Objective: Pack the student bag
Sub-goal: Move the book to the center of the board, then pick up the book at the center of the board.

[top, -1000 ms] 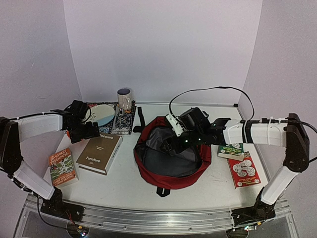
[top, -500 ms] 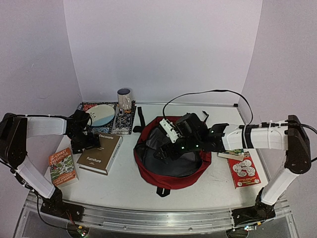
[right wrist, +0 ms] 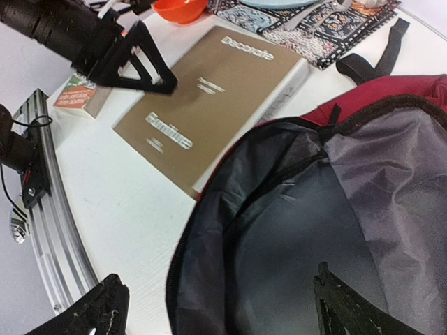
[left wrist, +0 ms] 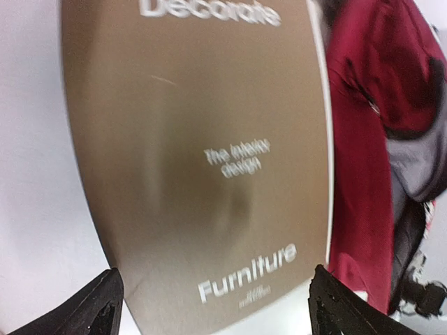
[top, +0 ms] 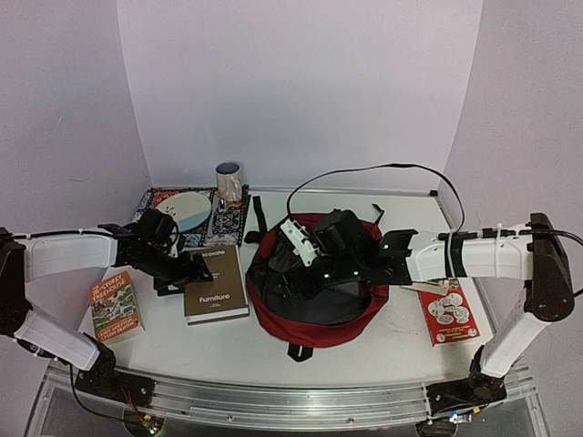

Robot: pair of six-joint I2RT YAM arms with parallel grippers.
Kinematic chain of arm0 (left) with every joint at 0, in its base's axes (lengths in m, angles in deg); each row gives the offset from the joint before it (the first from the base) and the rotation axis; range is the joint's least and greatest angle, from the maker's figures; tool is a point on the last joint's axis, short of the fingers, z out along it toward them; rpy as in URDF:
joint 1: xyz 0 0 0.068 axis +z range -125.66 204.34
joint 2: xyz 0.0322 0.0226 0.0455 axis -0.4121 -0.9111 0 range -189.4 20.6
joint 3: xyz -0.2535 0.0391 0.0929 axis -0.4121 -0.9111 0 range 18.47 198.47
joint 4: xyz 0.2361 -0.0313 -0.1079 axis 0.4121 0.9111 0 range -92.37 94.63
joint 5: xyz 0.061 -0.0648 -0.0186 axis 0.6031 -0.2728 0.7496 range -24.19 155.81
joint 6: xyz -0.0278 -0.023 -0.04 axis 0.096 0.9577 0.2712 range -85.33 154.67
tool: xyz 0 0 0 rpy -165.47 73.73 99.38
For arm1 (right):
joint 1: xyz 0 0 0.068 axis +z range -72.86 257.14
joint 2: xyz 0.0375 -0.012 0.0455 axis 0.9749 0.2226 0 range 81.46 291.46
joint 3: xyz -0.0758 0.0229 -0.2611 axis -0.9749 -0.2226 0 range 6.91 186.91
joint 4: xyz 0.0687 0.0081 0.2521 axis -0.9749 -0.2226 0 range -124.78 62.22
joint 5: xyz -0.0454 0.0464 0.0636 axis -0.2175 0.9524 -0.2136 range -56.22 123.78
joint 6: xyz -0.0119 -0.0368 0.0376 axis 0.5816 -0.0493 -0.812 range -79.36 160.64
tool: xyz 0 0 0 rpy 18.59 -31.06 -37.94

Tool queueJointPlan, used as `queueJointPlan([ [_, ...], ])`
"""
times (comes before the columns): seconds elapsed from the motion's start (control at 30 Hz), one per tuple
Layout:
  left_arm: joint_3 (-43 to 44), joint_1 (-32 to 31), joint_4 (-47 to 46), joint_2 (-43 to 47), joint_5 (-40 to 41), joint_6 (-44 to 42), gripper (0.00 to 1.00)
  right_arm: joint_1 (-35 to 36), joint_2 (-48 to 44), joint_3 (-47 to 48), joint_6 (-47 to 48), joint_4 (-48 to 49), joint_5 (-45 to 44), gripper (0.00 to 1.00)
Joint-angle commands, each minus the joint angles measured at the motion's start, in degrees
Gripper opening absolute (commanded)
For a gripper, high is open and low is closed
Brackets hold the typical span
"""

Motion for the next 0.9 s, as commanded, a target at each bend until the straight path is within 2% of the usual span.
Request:
queueJointPlan([
  [0.0, -2.3, -1.1, -4.0, 6.0, 0.0, 4.5, 0.92, 0.9, -0.6, 2.3, -2.3, 1.8, 0.8, 0.92],
  [0.2, -6.7, -0.8, -6.1, 9.9, 8.3, 7.4, 0.88, 1.9, -0.3, 2.7, -3.9, 2.7, 1.1, 0.92],
  [0.4, -11.8, 1.9, -18.8, 8.3, -0.7, 9.0, 0.81, 2.6, 1.0, 3.6, -4.7, 3.1, 1.3, 0.92],
  [0.5, -13.4, 2.9, -22.0, 7.2, -2.5, 8.7, 0.75, 2.8, 1.5, 3.7, -5.0, 3.3, 1.6, 0.92],
  [0.63, -16.3, 5.9, -30.9, 5.2, -10.2, 10.9, 0.65, 2.9, 2.0, 4.1, -5.2, 3.4, 1.7, 0.91],
  [0.87, -17.3, 6.0, -34.4, 3.0, -13.7, 11.9, 0.46, 3.0, 2.5, 4.9, -4.9, 3.4, 1.7, 0.91],
])
